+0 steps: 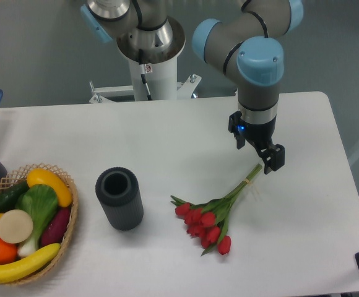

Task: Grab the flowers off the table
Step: 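Move the open gripper over the stems of the red tulips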

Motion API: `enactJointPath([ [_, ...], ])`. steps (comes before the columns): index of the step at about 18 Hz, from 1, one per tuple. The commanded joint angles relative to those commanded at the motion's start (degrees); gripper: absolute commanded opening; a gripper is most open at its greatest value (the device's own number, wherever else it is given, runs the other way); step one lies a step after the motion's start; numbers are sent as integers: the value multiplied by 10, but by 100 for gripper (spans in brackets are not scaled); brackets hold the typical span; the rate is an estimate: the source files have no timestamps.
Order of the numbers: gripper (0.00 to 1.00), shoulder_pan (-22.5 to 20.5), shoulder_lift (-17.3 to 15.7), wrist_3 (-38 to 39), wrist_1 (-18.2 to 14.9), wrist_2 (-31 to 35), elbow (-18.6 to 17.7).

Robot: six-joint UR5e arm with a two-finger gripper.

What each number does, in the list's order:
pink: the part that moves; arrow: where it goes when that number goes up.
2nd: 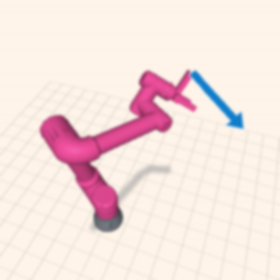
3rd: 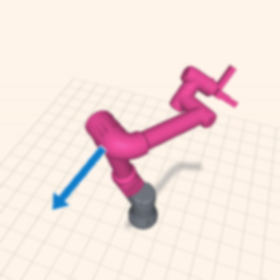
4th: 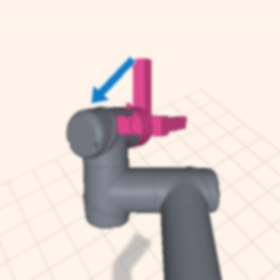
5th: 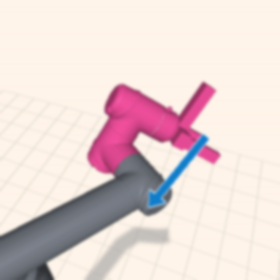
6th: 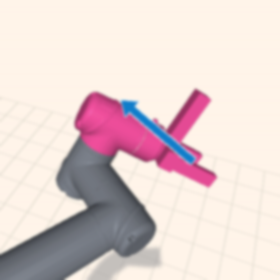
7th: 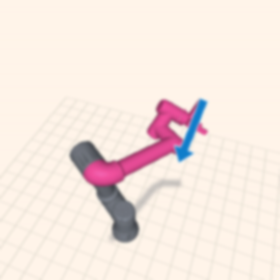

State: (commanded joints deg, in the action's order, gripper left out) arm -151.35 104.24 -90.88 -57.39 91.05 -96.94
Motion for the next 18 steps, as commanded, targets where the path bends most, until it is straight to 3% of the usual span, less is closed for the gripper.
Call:
enactJointPath([
  [7, 100, 3, 2, 18, 2, -16, 2],
  [8, 100, 0, 3, 38, 3, -50, 2],
  [11, 100, -14, 4, 135, 39, -125, -9],
  [18, 100, 3, 32, 200, 70, -132, -15],
])
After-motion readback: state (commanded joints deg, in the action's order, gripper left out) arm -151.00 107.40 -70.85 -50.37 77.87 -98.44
